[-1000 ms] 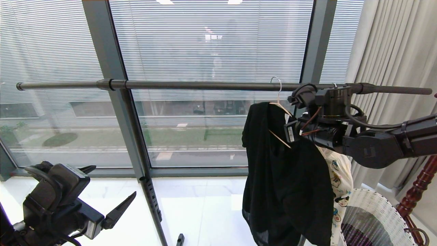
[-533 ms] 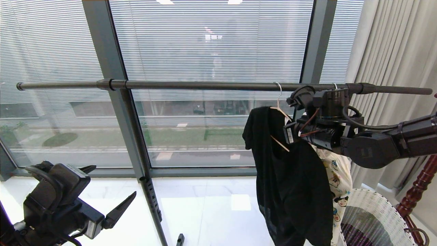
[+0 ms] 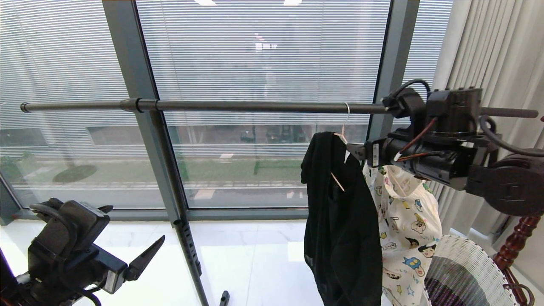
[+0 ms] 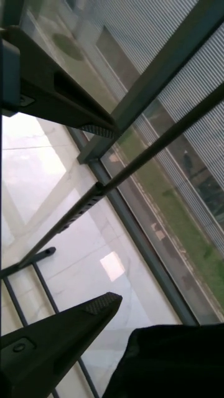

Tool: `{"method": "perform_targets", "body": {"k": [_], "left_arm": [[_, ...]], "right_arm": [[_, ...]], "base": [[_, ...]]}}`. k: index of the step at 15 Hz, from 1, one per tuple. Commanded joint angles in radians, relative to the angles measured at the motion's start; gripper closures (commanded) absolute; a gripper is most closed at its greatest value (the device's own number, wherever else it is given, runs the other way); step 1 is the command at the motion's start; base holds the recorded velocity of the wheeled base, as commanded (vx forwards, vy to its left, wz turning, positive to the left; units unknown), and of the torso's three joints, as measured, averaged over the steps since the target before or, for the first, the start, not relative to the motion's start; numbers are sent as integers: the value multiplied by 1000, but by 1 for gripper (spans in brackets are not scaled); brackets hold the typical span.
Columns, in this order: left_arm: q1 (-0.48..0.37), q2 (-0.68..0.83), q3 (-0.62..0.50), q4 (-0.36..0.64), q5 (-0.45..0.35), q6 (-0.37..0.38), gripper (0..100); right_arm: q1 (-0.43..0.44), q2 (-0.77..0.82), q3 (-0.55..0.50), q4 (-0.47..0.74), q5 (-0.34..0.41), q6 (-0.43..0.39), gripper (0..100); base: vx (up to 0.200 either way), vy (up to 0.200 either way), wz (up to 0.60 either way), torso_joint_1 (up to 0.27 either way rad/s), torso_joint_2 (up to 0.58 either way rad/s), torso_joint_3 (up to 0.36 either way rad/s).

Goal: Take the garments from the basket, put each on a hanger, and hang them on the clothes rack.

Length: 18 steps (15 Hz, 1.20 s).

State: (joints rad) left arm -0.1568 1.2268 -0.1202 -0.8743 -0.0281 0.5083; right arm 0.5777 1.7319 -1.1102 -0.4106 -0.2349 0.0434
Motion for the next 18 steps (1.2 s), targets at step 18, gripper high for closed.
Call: {"method": "perform_targets", "body": {"k": [18], "left_arm": [[120,-1175,120,816,576,-272,0]], "right_arm": [[-610,-1661,886,673,66,21,0]], "base": [[0,0,0,0,0,0]]}}
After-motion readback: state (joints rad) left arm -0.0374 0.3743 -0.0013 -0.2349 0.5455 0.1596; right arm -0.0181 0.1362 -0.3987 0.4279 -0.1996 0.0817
